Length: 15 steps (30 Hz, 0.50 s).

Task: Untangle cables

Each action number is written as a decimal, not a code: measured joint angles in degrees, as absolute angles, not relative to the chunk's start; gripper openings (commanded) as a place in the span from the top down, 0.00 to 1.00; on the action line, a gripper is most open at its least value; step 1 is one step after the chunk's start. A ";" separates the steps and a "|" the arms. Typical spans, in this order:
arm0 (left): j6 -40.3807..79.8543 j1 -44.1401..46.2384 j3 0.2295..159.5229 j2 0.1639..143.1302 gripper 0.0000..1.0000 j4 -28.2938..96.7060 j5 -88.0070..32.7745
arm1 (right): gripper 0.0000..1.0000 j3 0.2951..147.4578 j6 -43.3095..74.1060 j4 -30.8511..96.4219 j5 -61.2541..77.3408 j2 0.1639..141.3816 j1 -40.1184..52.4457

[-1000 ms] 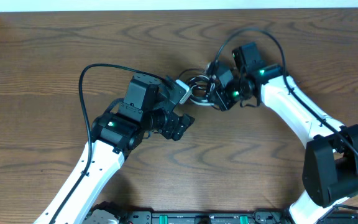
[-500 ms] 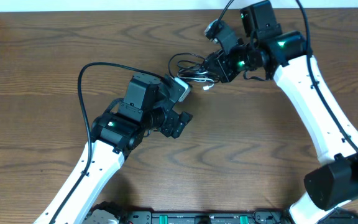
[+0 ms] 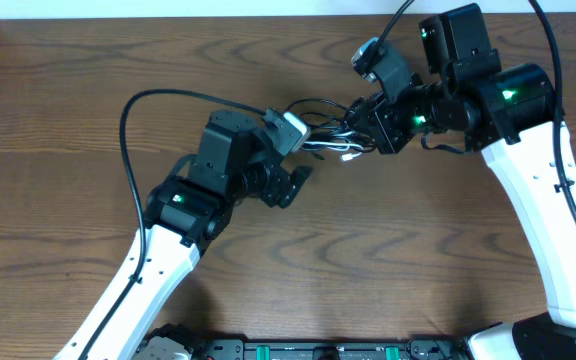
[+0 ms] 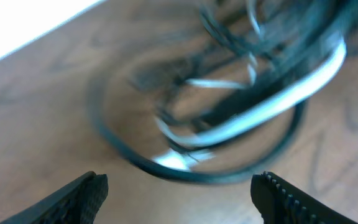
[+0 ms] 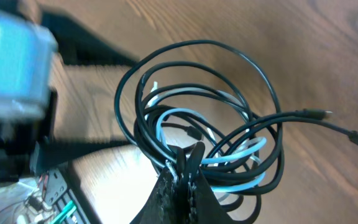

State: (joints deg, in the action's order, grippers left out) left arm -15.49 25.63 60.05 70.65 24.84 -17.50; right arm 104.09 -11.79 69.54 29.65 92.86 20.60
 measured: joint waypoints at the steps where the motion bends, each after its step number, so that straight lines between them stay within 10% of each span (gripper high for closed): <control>1: -15.66 25.63 60.60 70.63 0.20 23.62 -16.23 | 0.99 104.09 -11.57 69.91 29.47 92.86 20.60; 15: -17.02 25.63 61.65 68.49 0.13 14.09 -11.18 | 0.99 104.14 -10.94 76.09 28.91 92.86 20.60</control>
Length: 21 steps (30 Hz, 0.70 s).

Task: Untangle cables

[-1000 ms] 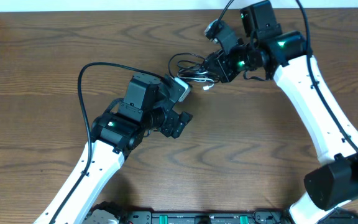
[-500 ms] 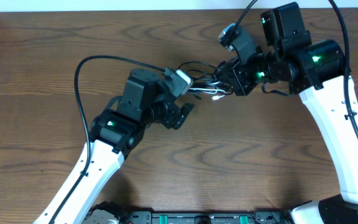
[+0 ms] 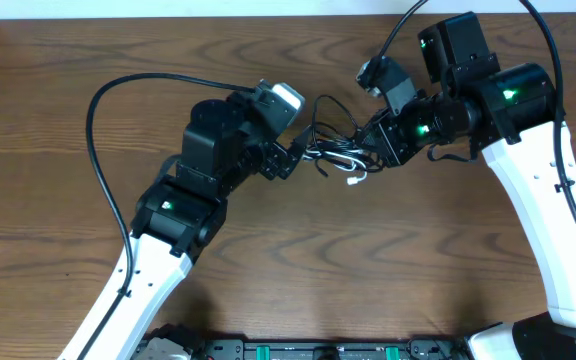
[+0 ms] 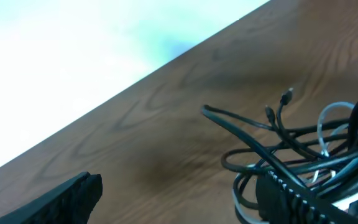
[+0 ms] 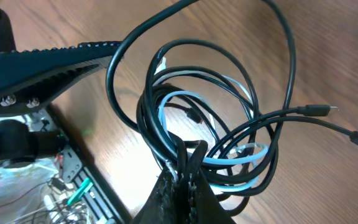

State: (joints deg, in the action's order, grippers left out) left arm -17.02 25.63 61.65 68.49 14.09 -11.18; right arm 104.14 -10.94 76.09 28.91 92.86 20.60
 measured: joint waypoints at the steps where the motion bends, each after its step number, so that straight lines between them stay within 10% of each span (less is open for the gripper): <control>1: -17.04 25.63 61.65 68.03 0.12 13.89 -11.18 | 0.99 104.14 -10.94 76.07 30.02 92.86 20.60; 21: -9.74 25.63 61.65 65.17 0.06 13.89 -11.27 | 0.99 104.14 -11.00 73.03 29.50 92.82 20.60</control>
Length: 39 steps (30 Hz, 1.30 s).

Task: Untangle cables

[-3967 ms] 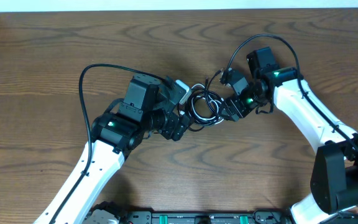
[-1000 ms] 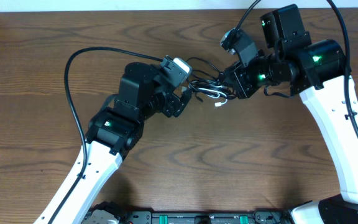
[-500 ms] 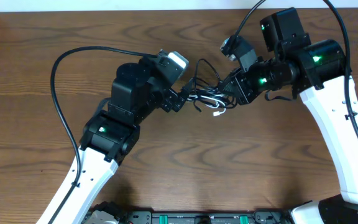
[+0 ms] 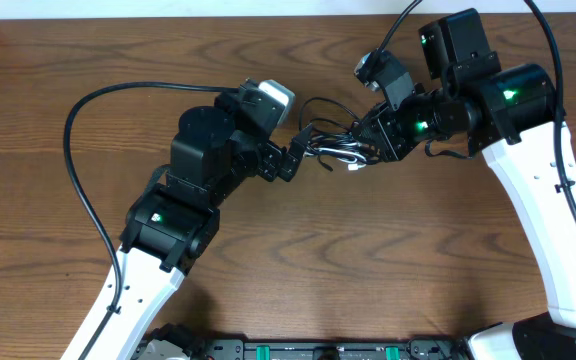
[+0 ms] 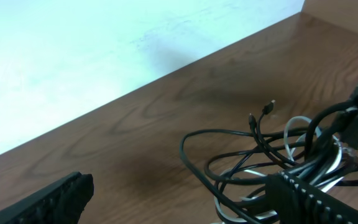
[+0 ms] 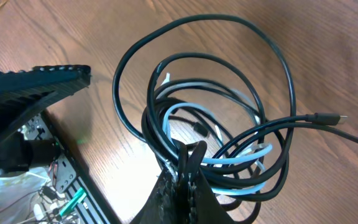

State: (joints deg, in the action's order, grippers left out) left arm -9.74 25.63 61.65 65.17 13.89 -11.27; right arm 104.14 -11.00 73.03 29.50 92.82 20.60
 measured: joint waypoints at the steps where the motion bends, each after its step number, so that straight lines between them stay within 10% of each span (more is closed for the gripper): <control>1: -9.02 25.63 61.65 65.14 0.07 13.89 -11.27 | 0.99 104.14 -11.00 73.01 29.47 92.82 20.60; 39: 17.26 25.67 61.65 65.14 0.11 16.78 -17.23 | 0.99 104.14 -11.20 63.37 23.70 92.82 24.25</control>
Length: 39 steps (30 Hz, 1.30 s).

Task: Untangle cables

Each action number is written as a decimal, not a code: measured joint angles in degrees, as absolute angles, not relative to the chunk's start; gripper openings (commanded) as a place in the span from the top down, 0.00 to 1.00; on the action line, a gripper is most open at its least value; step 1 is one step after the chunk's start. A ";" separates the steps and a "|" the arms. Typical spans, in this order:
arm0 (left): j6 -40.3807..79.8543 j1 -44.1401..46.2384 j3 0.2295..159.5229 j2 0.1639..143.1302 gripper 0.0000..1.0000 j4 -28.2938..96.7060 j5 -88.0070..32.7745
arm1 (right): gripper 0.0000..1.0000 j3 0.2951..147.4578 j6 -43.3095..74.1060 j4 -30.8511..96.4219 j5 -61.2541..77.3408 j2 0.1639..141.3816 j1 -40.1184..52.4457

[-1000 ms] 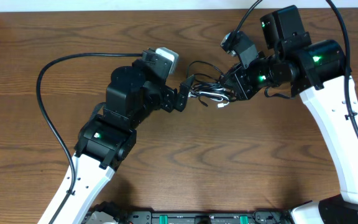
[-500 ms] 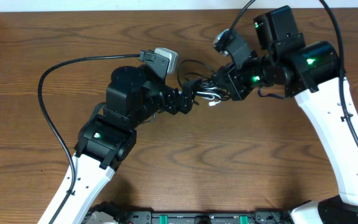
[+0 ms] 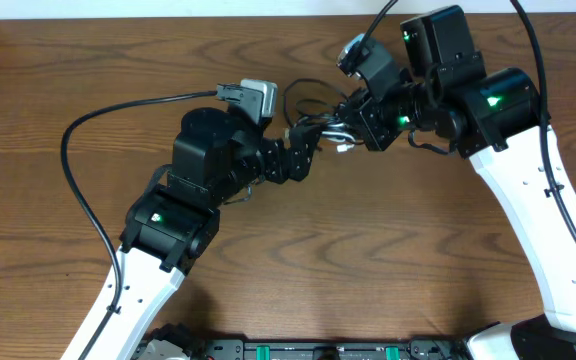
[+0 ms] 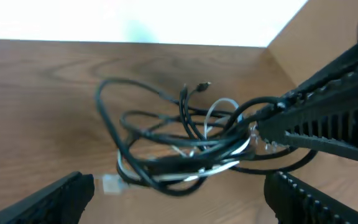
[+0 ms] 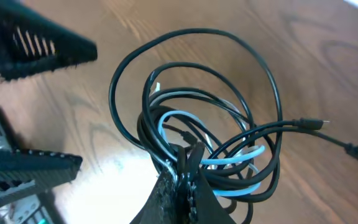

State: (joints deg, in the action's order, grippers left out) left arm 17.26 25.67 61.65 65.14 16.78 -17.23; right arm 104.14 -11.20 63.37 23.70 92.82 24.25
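A tangle of black, white and light-blue cables hangs from my right gripper, which is shut on several strands at its right side. The right wrist view shows the loops fanning out above the pinched fingertips. My left gripper is open just left of the bundle and faces it. Seen from the left wrist, the tangle lies just ahead of the gap between the wide-open fingers, with a white plug at its lower left. Loose plug ends stick up.
The wooden table ends at a back edge close behind the cables. The left arm's own black cable arcs out to the left. The right arm's body stands right of the bundle.
The right gripper, still shut on the tangle, has shifted it slightly left and toward the back edge. The left gripper has turned and come nearer, so the bundle now lies just ahead of its open fingers.
The right gripper held the tangle throughout. The left gripper stood open below and left of the bundle, then level with its left side, then close beside it. Now it faces the tangle at close range, fingers still open.
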 measured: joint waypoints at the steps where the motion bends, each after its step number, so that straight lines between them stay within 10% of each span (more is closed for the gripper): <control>1: 19.86 25.67 61.65 65.14 0.13 16.99 -16.84 | 0.99 104.14 -11.20 62.72 23.51 92.82 24.25; 30: 38.44 25.67 61.67 69.01 0.69 14.15 -13.37 | 0.99 104.14 -11.22 60.36 26.57 90.35 24.69; 34: 38.76 25.67 61.67 69.01 0.92 14.00 -13.34 | 0.99 104.14 -11.22 60.71 26.63 90.35 24.69; 39: 39.44 25.67 61.67 69.01 0.92 12.95 -13.50 | 0.99 104.14 -11.62 61.08 26.17 90.35 24.84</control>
